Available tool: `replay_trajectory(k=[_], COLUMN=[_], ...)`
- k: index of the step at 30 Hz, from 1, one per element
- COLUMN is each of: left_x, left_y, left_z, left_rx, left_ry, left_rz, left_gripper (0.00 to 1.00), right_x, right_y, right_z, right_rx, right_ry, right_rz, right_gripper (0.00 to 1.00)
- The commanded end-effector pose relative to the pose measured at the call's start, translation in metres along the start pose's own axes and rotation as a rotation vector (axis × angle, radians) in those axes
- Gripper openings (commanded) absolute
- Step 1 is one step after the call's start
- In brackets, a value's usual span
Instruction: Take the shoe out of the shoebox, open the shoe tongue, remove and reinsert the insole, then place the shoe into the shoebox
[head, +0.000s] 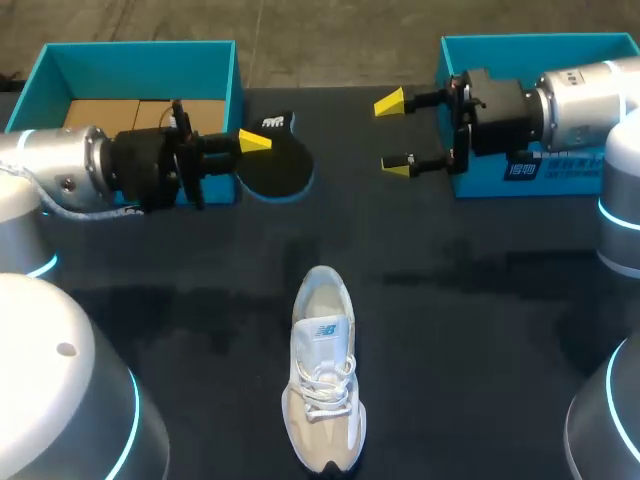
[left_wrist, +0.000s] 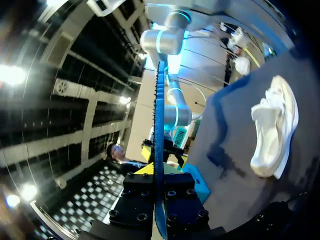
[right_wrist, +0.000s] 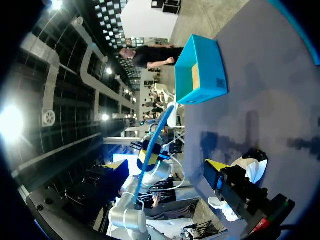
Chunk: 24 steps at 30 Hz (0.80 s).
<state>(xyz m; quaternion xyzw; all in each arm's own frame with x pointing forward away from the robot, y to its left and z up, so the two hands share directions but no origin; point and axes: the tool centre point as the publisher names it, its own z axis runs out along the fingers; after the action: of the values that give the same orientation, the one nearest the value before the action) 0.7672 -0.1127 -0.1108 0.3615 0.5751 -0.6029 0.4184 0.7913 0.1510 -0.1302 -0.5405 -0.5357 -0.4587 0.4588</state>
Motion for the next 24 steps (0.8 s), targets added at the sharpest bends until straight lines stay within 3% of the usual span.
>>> replay_trajectory(k=[1,14,24], left_x=[-0.0107,-0.0107,-0.0195], left_y=[-0.0059,-0.0059,-0.0074], left_z=[-0.0025,-0.0025,0.0006], left_rx=[0.077,0.077,0.136], left_ry=[0.062,0.062,0.065], left_rz=[-0.434,-0.434,-0.996], left_gripper=[0.0,0.0,0.0], right_x=[-0.0004,-0.0004,-0.0004], right_y=[-0.0002,-0.0002,-0.0002], right_z=[0.0012,0.0012,0.0012], right_rx=[-0.001,-0.001,-0.001], right_ry=[-0.001,-0.001,-0.001], right_rz=[0.0,0.0,0.0], right_gripper=[1.0,1.0,1.0])
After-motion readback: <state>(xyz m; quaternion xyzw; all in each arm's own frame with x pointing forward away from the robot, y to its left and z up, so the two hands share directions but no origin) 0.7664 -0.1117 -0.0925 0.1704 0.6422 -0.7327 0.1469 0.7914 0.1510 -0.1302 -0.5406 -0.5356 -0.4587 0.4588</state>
